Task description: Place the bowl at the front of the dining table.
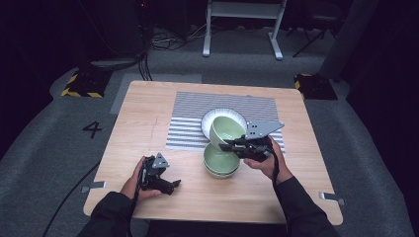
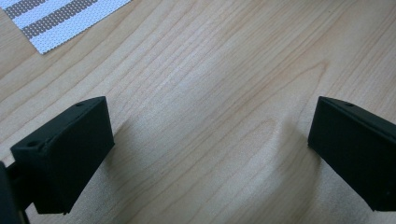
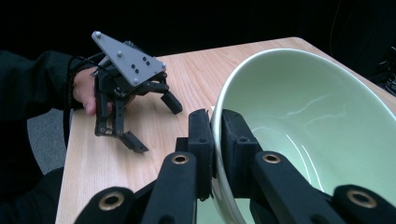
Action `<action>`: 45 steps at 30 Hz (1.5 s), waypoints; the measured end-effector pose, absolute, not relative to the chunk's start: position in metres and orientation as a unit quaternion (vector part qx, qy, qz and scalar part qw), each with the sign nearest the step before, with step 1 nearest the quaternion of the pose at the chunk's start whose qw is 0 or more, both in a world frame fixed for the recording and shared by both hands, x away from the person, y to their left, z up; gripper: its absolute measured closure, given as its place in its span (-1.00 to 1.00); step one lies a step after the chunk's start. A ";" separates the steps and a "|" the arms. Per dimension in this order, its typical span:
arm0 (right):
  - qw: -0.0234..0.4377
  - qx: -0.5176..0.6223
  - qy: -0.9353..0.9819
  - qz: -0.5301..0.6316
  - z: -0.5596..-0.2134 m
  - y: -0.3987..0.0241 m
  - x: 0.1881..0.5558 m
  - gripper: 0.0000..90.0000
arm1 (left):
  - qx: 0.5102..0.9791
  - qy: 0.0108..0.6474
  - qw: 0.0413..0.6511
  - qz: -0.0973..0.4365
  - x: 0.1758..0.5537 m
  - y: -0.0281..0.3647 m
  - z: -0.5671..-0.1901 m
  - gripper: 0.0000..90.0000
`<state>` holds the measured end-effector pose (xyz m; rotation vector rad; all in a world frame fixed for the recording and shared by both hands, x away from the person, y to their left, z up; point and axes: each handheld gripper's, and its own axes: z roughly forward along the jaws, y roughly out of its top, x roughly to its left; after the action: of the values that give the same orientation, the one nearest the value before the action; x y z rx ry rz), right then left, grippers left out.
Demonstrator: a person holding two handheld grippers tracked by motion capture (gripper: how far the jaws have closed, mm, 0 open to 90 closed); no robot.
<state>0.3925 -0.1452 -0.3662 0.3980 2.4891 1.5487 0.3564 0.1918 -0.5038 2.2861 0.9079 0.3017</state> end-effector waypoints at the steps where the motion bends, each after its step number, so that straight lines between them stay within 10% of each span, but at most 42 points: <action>1: 0.091 0.136 0.836 0.523 -0.366 -0.146 0.393 0.85 | 0.872 0.346 0.326 0.115 0.356 0.192 -0.504 -1.00; 45: 0.118 0.201 0.831 0.505 -0.376 -0.149 0.452 0.84 | 0.872 0.347 0.326 0.114 0.356 0.192 -0.504 -1.00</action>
<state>0.4516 -0.1492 -0.3756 0.5884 2.4310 1.4780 0.3564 0.1917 -0.5039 2.2854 0.9092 0.2990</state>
